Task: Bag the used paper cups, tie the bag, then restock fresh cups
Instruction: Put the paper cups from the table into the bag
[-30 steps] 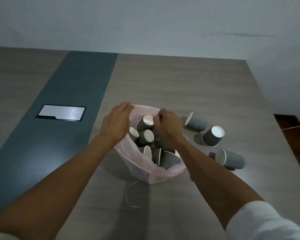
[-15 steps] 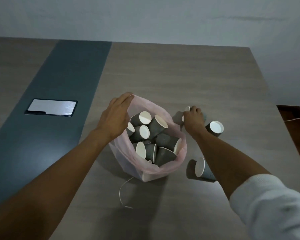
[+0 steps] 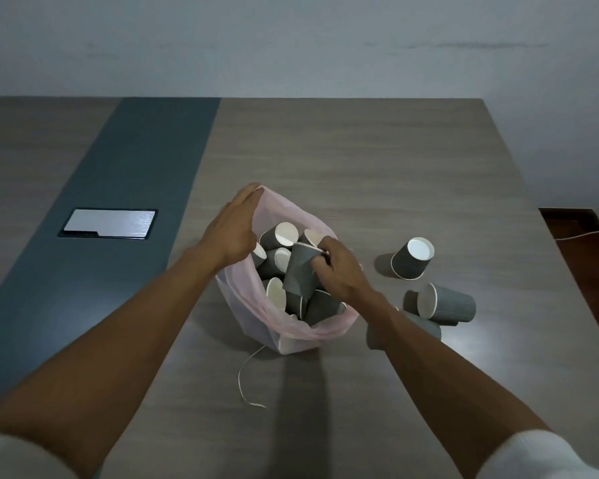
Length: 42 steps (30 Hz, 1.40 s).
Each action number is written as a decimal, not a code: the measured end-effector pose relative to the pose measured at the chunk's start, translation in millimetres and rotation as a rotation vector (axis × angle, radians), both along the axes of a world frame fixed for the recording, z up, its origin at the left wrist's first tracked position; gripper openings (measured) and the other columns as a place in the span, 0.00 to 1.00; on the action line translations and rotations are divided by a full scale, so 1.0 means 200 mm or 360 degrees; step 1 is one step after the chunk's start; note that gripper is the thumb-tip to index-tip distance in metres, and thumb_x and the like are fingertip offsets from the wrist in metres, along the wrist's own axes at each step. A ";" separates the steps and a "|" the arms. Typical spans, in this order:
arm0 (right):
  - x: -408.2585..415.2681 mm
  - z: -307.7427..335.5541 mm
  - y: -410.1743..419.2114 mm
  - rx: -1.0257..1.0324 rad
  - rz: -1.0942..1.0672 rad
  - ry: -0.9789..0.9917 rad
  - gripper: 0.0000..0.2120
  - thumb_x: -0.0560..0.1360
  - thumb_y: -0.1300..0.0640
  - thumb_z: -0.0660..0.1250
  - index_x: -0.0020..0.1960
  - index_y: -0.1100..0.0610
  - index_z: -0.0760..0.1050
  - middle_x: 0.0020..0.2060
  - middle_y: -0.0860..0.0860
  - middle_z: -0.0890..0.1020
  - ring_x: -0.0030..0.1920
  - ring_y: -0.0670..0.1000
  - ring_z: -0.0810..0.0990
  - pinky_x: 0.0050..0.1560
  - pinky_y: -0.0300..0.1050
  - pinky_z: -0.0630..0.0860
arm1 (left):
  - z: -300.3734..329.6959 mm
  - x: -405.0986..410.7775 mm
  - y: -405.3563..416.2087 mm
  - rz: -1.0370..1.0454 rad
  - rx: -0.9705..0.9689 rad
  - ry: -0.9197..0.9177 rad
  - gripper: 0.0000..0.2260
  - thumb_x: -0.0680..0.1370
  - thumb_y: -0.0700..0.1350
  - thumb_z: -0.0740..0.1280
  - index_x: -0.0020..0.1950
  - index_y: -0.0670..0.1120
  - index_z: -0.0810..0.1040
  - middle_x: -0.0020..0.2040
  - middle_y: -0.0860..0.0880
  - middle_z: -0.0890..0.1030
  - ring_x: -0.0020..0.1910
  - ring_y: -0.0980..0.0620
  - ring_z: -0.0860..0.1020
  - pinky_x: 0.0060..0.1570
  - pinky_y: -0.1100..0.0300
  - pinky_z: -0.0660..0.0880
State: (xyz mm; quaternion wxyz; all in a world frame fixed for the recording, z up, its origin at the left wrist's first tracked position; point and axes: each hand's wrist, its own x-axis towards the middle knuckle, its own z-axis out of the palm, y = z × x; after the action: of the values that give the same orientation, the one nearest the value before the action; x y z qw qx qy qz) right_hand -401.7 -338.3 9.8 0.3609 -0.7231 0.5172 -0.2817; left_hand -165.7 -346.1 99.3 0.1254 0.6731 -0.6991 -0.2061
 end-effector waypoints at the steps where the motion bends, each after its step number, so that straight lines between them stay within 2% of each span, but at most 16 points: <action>1: 0.00 -0.01 0.01 0.0049 0.0052 0.0139 0.12 0.74 0.45 0.57 0.49 0.53 0.70 0.42 0.49 0.78 0.42 0.52 0.75 0.43 0.49 0.73 | 0.00 -0.01 0.01 -0.0013 0.0011 -0.0020 0.42 0.70 0.29 0.64 0.82 0.47 0.56 0.82 0.56 0.53 0.76 0.44 0.64 0.71 0.45 0.68; 4: -0.03 -0.02 0.01 0.0045 0.0125 0.0453 0.18 0.76 0.39 0.60 0.56 0.51 0.67 0.54 0.49 0.77 0.50 0.54 0.76 0.49 0.52 0.73 | 0.01 -0.06 0.04 -0.0074 -0.0002 -0.0172 0.39 0.72 0.33 0.67 0.81 0.50 0.56 0.81 0.58 0.52 0.73 0.42 0.67 0.65 0.42 0.73; 7: -0.06 0.01 0.02 0.0041 0.0105 0.0409 0.24 0.77 0.35 0.61 0.66 0.50 0.66 0.63 0.50 0.73 0.57 0.55 0.78 0.54 0.55 0.76 | 0.01 -0.10 0.07 -0.0073 -0.0032 -0.0301 0.37 0.75 0.37 0.67 0.81 0.52 0.55 0.81 0.58 0.53 0.71 0.42 0.67 0.60 0.43 0.75; 10: -0.14 0.04 -0.01 -0.0081 -0.0307 0.0317 0.19 0.81 0.45 0.61 0.66 0.53 0.69 0.63 0.54 0.74 0.57 0.59 0.79 0.55 0.57 0.77 | 0.02 -0.13 0.08 -0.0051 -0.0036 -0.0344 0.36 0.76 0.37 0.67 0.81 0.52 0.56 0.81 0.57 0.53 0.72 0.42 0.66 0.60 0.43 0.75; 13: -0.29 0.04 -0.10 -0.0189 -0.0769 0.0572 0.21 0.76 0.57 0.67 0.67 0.58 0.70 0.64 0.61 0.73 0.61 0.65 0.74 0.58 0.58 0.73 | 0.02 -0.13 0.08 -0.0009 -0.0007 -0.0365 0.33 0.77 0.38 0.68 0.80 0.52 0.60 0.81 0.54 0.53 0.73 0.42 0.64 0.61 0.42 0.74; 15: -0.39 0.05 -0.15 0.0039 -0.0845 0.0862 0.28 0.72 0.59 0.69 0.71 0.56 0.67 0.69 0.63 0.67 0.67 0.67 0.68 0.64 0.60 0.68 | 0.01 -0.12 0.09 0.0035 0.0012 -0.0361 0.31 0.77 0.38 0.68 0.78 0.51 0.64 0.81 0.50 0.53 0.74 0.42 0.64 0.63 0.41 0.73; 17: -0.48 0.01 -0.20 0.0271 -0.0821 0.1073 0.29 0.72 0.59 0.68 0.71 0.52 0.64 0.73 0.64 0.61 0.70 0.68 0.63 0.67 0.62 0.65 | -0.01 -0.11 0.10 0.0080 0.0018 -0.0343 0.28 0.76 0.38 0.68 0.76 0.49 0.68 0.81 0.48 0.55 0.74 0.41 0.64 0.64 0.41 0.73; 19: -0.53 -0.04 -0.23 0.0417 -0.0819 0.1150 0.26 0.74 0.61 0.66 0.70 0.50 0.65 0.72 0.63 0.60 0.69 0.68 0.64 0.67 0.62 0.64 | -0.02 -0.10 0.11 0.0093 0.0009 -0.0352 0.27 0.76 0.39 0.67 0.75 0.47 0.69 0.80 0.47 0.58 0.73 0.41 0.65 0.63 0.42 0.74; 21: -0.57 -0.07 -0.23 0.0449 -0.0864 0.1168 0.23 0.76 0.62 0.64 0.70 0.50 0.69 0.68 0.62 0.65 0.65 0.68 0.68 0.66 0.60 0.66 | -0.02 -0.10 0.12 0.0074 -0.0009 -0.0368 0.27 0.76 0.38 0.66 0.76 0.46 0.67 0.78 0.49 0.62 0.72 0.41 0.66 0.61 0.42 0.74; 25: -0.53 -0.03 -0.19 0.0179 -0.0749 0.0978 0.24 0.79 0.57 0.66 0.73 0.55 0.66 0.65 0.64 0.68 0.62 0.69 0.70 0.61 0.60 0.71 | -0.03 -0.09 0.13 0.0053 0.0001 -0.0317 0.33 0.74 0.35 0.65 0.79 0.47 0.63 0.79 0.52 0.62 0.72 0.42 0.66 0.63 0.42 0.73; 28: -0.38 0.09 -0.16 -0.0102 -0.0899 0.0370 0.28 0.76 0.42 0.68 0.69 0.55 0.68 0.61 0.59 0.76 0.58 0.62 0.76 0.56 0.59 0.77 | -0.04 -0.09 0.14 0.0033 -0.0007 -0.0241 0.36 0.73 0.32 0.65 0.80 0.47 0.61 0.80 0.51 0.62 0.72 0.41 0.67 0.65 0.42 0.72; 31: -0.18 0.22 -0.11 0.0100 -0.0708 -0.0368 0.25 0.74 0.39 0.71 0.62 0.53 0.72 0.51 0.52 0.81 0.48 0.52 0.81 0.51 0.55 0.81 | -0.03 -0.06 0.13 0.0032 -0.0024 -0.0124 0.38 0.71 0.30 0.66 0.80 0.47 0.61 0.80 0.49 0.62 0.74 0.41 0.66 0.69 0.43 0.70; 33: -0.06 0.24 -0.08 0.0244 -0.0468 -0.0578 0.23 0.71 0.39 0.74 0.58 0.50 0.72 0.48 0.51 0.82 0.46 0.51 0.82 0.47 0.58 0.82 | -0.02 -0.04 0.12 0.0037 -0.0038 -0.0077 0.38 0.72 0.29 0.67 0.80 0.46 0.62 0.80 0.48 0.63 0.75 0.41 0.66 0.71 0.45 0.68; 35: 0.07 0.24 -0.04 0.0325 -0.0283 -0.0599 0.21 0.71 0.40 0.75 0.57 0.47 0.72 0.49 0.51 0.83 0.46 0.52 0.83 0.46 0.55 0.83 | -0.02 -0.02 0.12 0.0043 -0.0060 -0.0036 0.36 0.74 0.30 0.67 0.80 0.46 0.63 0.80 0.47 0.64 0.76 0.42 0.65 0.74 0.47 0.66; 38: 0.21 0.19 -0.01 0.0359 -0.0031 -0.0390 0.23 0.72 0.41 0.75 0.61 0.46 0.71 0.52 0.49 0.82 0.49 0.49 0.83 0.48 0.47 0.81 | -0.03 0.01 0.11 0.0014 -0.0118 -0.0027 0.33 0.75 0.30 0.67 0.79 0.46 0.64 0.79 0.46 0.66 0.75 0.42 0.67 0.74 0.45 0.66; 42: 0.30 0.13 -0.04 0.0117 0.0099 0.0136 0.28 0.71 0.33 0.70 0.66 0.42 0.71 0.56 0.48 0.82 0.57 0.52 0.80 0.59 0.59 0.76 | -0.01 0.04 0.13 -0.0021 -0.0119 -0.0044 0.35 0.73 0.28 0.66 0.78 0.46 0.65 0.79 0.47 0.66 0.74 0.41 0.68 0.71 0.44 0.69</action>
State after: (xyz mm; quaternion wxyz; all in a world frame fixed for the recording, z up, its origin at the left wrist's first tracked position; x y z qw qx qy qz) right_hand -341.9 -345.6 35.9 0.3734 -0.7364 0.5195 -0.2200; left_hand -158.4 -320.7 96.3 0.1396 0.6660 -0.7125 -0.1713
